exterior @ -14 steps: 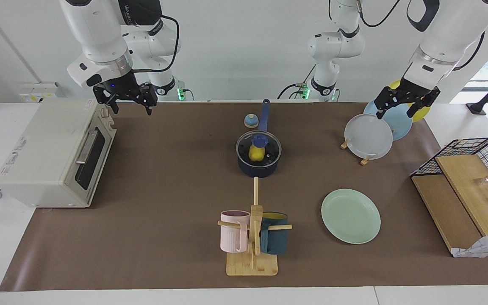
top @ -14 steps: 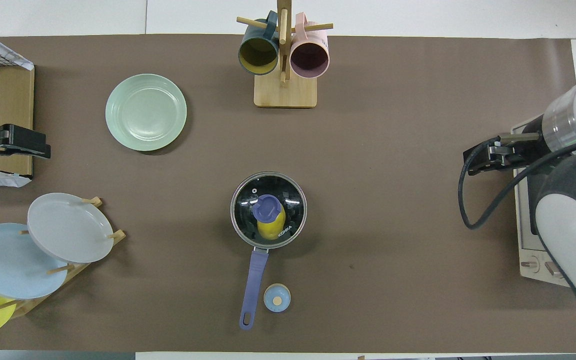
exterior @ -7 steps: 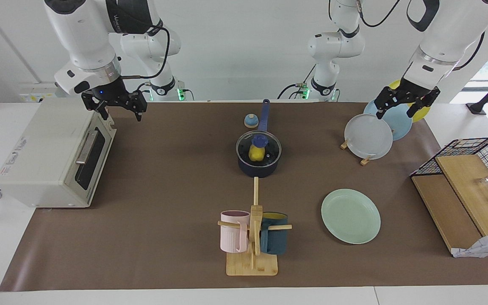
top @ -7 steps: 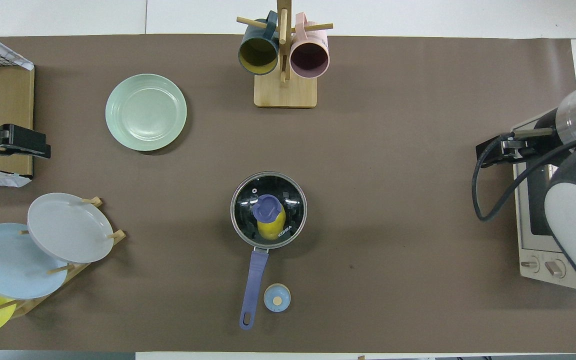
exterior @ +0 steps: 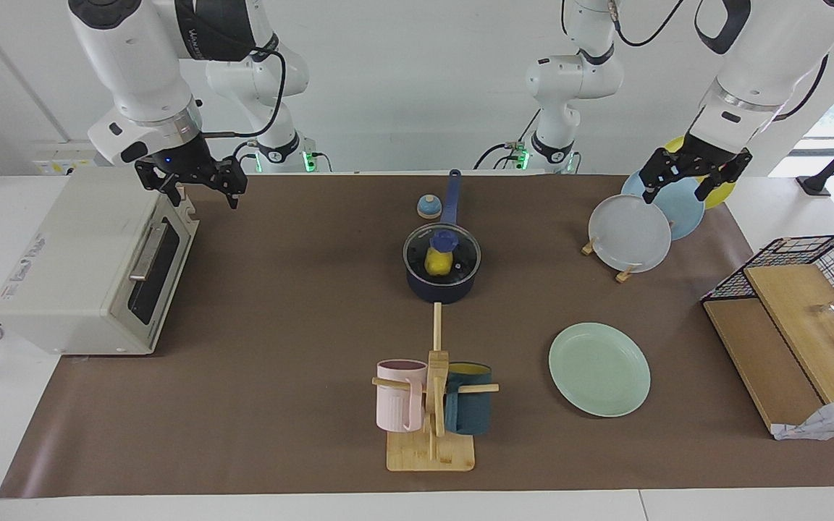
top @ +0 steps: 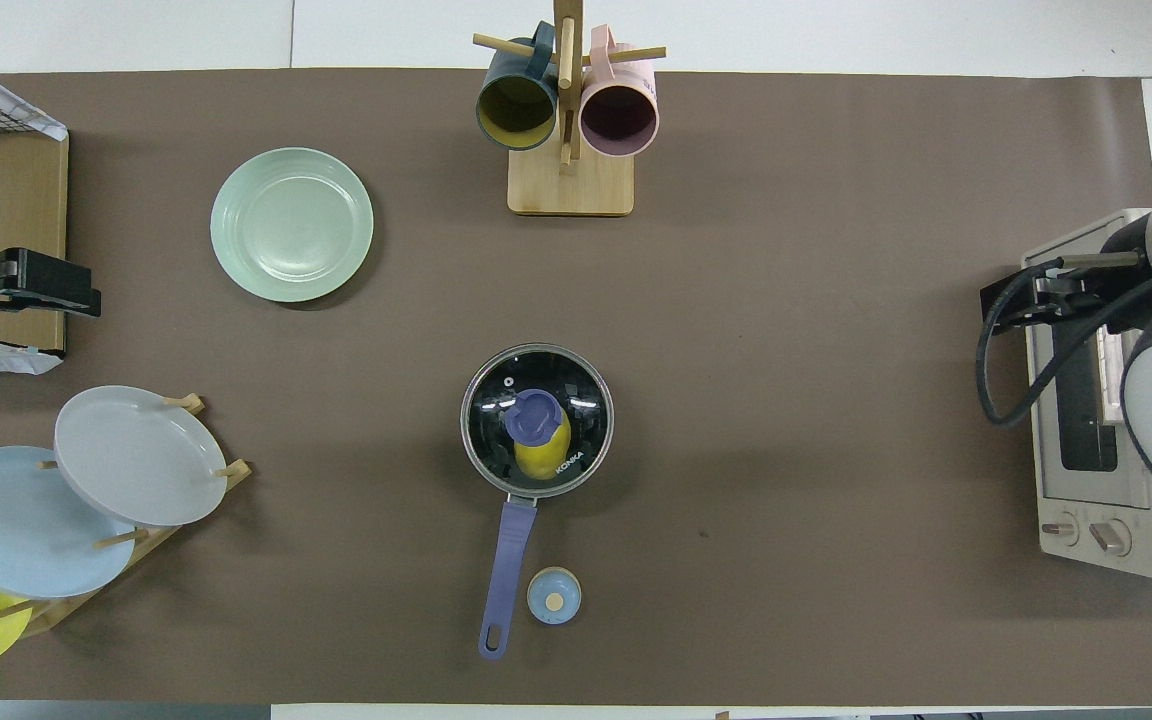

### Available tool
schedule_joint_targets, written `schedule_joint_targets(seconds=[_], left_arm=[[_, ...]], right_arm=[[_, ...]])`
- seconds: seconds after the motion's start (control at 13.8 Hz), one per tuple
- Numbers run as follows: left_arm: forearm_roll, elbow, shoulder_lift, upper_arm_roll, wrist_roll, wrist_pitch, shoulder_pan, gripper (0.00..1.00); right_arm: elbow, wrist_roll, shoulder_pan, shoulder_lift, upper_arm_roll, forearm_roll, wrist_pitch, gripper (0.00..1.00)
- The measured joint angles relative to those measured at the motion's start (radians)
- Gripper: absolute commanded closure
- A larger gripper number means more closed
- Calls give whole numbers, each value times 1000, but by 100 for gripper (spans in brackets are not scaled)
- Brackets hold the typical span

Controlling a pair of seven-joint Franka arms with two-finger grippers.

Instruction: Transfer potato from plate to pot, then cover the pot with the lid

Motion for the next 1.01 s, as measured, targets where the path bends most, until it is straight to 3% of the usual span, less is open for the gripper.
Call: schedule_joint_targets(seconds=[1.01], left_arm=[[0,0,0,0,0,0,0,0]], right_arm=[[0,0,-26,2,-7,1,1,0]])
